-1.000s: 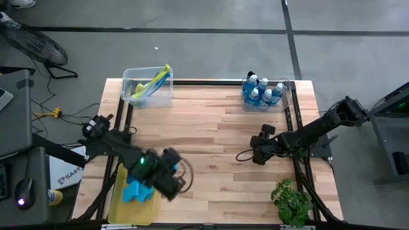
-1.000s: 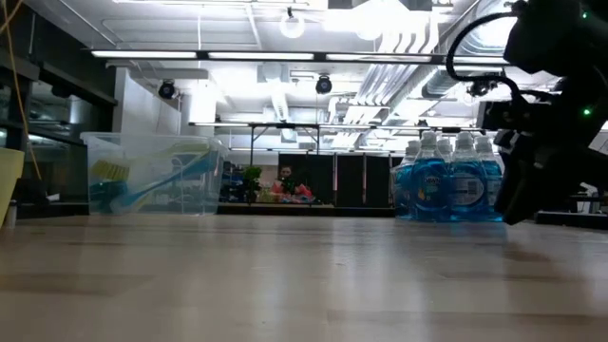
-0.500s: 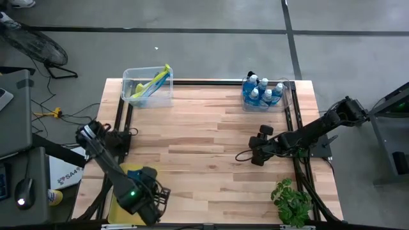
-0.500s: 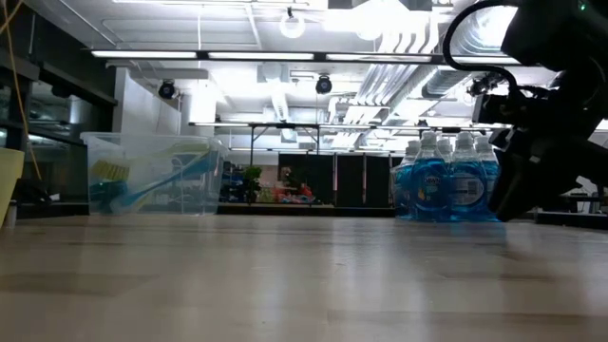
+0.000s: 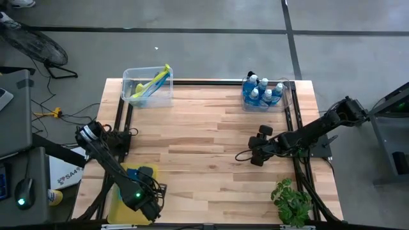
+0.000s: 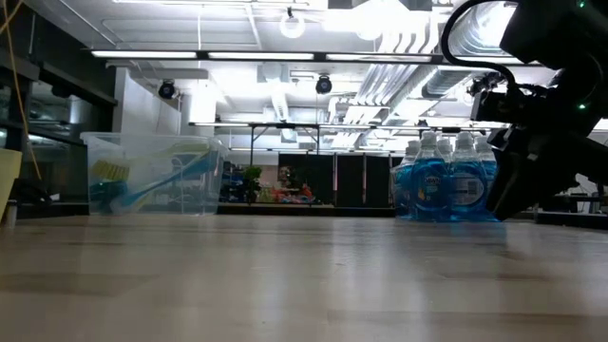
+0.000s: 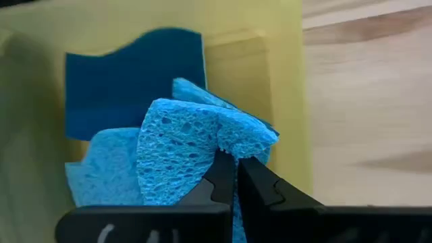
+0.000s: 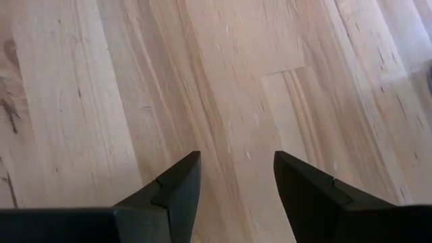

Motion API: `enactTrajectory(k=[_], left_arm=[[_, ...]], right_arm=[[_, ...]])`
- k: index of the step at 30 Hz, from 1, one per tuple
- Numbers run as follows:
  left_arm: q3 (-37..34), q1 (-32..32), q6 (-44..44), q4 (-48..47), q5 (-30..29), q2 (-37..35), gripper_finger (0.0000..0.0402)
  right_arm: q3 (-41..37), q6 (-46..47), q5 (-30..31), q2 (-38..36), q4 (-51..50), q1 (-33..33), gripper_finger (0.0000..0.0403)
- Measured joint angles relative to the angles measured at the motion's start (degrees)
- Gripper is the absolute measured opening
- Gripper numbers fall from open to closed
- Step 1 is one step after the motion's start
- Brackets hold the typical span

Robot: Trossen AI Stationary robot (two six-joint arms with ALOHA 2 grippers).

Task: Pick & Place Kitchen Sink Supplies
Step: Put the sponge into the yellow bin, then return to Home Position

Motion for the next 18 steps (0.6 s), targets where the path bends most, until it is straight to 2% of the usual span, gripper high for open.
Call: enactTrajectory(k=[6, 10, 14, 18], left_arm=[[-5.3, 0.0, -0.4, 7.3, 0.8, 0.0, 0.0001], [-6.6, 0.0, -0.2, 9.4, -1.5, 0.0, 0.0016], [-6.0, 0.0, 1.6, 8.2, -2.8, 0.0, 0.0059], [-4.0, 0.0, 2.9, 4.9, -3.2, 0.0, 0.012]], right_arm=[[0.0, 0.0, 0.1, 0.0, 0.1, 0.0, 0.0181], [0.0, 0.0, 0.1, 0.0, 0.1, 0.0, 0.0181], [0.0, -0.1, 0.0, 0.0, 0.1, 0.0, 0.0181], [0.0, -0.2, 0.0, 0.0, 0.1, 0.0, 0.0181]])
